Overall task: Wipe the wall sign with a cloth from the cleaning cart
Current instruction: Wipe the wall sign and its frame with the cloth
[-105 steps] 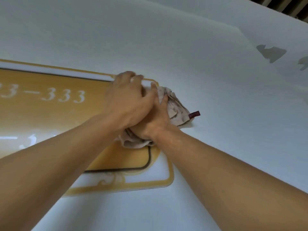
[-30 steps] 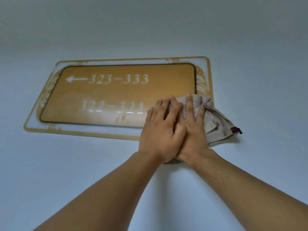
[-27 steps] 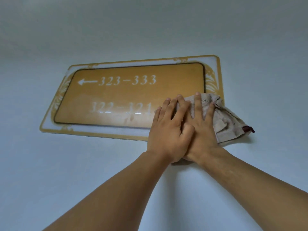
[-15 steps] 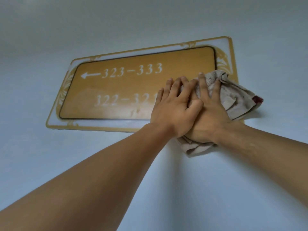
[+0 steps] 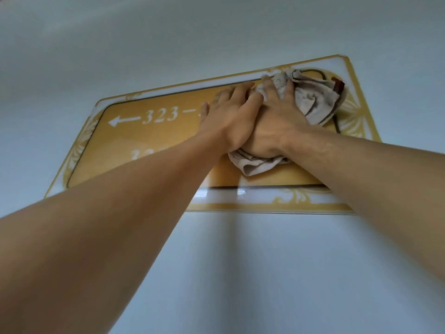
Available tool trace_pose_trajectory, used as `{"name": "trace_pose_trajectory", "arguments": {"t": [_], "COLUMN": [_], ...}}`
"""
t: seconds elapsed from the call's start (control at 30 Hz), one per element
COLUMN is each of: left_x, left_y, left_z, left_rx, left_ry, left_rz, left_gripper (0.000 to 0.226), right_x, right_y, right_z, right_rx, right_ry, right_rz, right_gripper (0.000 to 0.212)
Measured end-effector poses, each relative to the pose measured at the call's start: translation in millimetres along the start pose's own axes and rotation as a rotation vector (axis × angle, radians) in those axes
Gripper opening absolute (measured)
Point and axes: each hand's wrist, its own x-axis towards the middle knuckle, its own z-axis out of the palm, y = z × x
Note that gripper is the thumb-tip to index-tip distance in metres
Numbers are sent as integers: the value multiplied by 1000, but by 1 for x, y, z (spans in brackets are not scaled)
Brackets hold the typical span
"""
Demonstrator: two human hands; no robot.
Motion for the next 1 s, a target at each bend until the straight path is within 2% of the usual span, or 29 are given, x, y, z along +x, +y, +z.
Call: {"name": "trace_pose_trajectory", "arguments": {"t": [0.17,0.4,0.6,0.7,0.8,1.0], "left_x": [29,63,75,75,75,71], "left_y": [-12,-35,-46,-52,-57,-67], "left_z": [-14,-25,-28,-24,-23,-28], "left_rx": [-21,-115,-172,-197,-259,-328], "left_ry": [1,32,63,136,201,444], "left_rz": [50,83,56,123,145,-36], "left_gripper": [65,40,45,54,49,22], "right_x": [39,93,114,115,116,115], "right_y": [-3,-6,-8,-7,-8,-10], "right_z": [3,8,6,7,6,2], "right_rx": [4,37,39,25,24,124], "right_ry": [44,89,83,74,71,79], "right_rz": [7,33,32,32,29,85], "right_gripper": [85,81,86,85,79,63]}}
